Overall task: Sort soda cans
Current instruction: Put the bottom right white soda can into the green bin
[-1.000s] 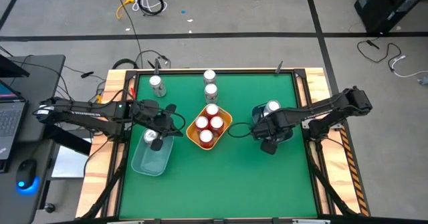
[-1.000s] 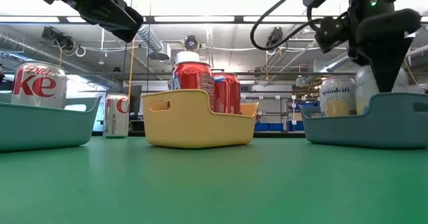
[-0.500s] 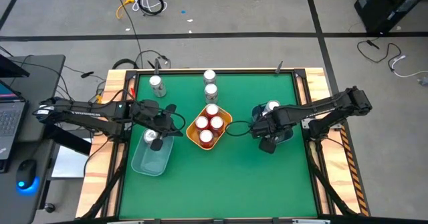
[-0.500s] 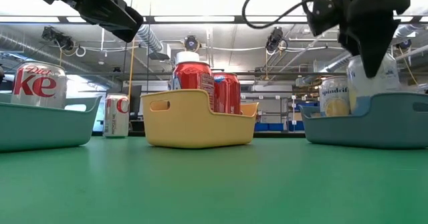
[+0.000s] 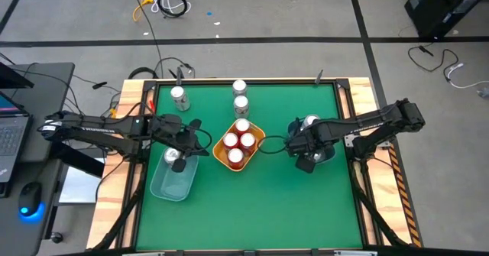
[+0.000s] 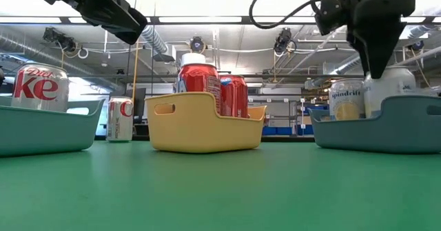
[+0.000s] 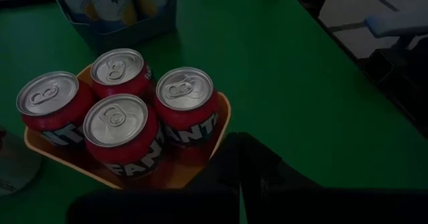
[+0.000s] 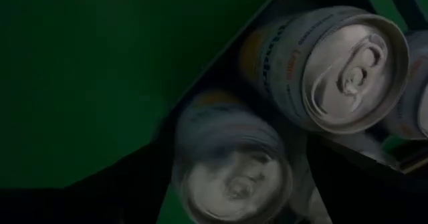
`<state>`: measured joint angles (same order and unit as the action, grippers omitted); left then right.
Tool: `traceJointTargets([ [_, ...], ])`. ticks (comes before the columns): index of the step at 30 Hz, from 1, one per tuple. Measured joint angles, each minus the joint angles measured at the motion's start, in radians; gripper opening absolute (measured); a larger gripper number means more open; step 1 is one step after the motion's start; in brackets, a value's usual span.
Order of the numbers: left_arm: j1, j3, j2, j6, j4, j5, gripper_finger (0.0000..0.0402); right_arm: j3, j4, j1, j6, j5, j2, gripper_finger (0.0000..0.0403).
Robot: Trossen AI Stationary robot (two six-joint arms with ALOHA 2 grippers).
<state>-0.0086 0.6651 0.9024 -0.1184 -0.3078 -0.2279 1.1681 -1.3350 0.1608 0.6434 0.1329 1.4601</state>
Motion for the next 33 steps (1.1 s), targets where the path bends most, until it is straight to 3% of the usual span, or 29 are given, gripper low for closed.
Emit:
traceJointTargets([
  [6, 0.000, 0.000, 0.000, 0.000, 0.007, 0.000, 0.0000, 0.005, 0.007, 0.000, -0.017, -0.017, 0.000, 0.0334],
  [11, 0.000, 0.000, 0.000, 0.013, 0.035, 0.000, 0.0000, 0.086, -0.021, 0.000, -0.018, -0.023, 0.000, 0.0328],
  [15, 0.003, 0.000, 0.000, 0.044, 0.053, -0.017, 0.0000, 0.165, -0.068, 0.000, -0.012, 0.068, -0.005, 0.0278],
  [19, 0.005, 0.000, 0.000, 0.022, 0.051, -0.073, 0.0000, 0.170, -0.020, 0.000, -0.037, 0.139, -0.025, 0.0183],
  [25, 0.044, -0.004, 0.004, -0.032, 0.084, -0.175, 0.0000, 0.079, 0.313, 0.000, -0.151, 0.174, -0.026, 0.0018],
  [30, 0.107, -0.056, 0.018, -0.027, 0.134, -0.251, 0.0000, -0.037, 0.711, -0.002, -0.205, 0.174, -0.011, 0.0020],
  [33, 0.139, -0.095, 0.021, -0.004, 0.153, -0.255, 0.0000, -0.088, 0.838, -0.002, -0.220, 0.174, 0.007, 0.0006],
])
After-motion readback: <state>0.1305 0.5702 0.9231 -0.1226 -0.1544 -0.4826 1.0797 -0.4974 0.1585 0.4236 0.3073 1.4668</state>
